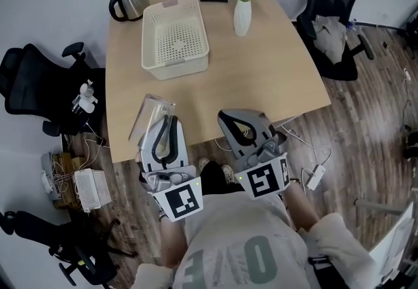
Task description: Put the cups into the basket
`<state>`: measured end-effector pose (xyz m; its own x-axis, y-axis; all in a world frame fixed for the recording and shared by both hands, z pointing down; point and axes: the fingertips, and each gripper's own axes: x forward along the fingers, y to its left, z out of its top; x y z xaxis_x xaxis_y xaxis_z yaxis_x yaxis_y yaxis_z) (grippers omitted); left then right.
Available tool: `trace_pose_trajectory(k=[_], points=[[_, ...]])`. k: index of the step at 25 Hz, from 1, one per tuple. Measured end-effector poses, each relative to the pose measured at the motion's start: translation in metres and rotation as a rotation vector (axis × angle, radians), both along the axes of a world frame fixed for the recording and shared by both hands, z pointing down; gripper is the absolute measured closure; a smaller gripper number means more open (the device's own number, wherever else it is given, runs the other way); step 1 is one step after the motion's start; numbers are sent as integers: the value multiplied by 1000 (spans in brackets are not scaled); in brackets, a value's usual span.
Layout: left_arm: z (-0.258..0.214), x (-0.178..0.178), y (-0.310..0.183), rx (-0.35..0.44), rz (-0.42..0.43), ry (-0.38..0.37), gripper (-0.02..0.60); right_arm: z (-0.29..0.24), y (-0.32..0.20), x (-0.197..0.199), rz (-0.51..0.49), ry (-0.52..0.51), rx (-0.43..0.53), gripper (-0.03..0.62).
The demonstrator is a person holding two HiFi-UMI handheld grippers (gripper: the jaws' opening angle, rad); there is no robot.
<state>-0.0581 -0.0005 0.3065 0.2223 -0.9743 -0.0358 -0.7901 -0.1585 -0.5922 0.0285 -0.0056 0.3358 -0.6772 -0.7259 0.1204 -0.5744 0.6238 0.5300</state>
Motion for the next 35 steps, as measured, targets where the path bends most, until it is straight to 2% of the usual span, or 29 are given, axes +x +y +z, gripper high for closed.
trace_pose_trajectory(k=[6, 11, 20, 26, 35], points=[[-2, -14, -52, 18, 21, 7, 512, 1, -46, -19, 17, 25, 14, 595], [-7, -36, -104, 66, 51, 51, 512, -6, -96, -46, 20, 27, 18, 595], [-2, -82, -176, 32, 83, 68, 512, -5, -172, -91, 63, 26, -3, 595], [9, -88, -206, -4, 80, 87, 514, -1, -202, -93, 67, 30, -30, 597], [11, -84, -239, -39, 14, 76, 512, 5, -234, -82, 8, 23, -60, 595]])
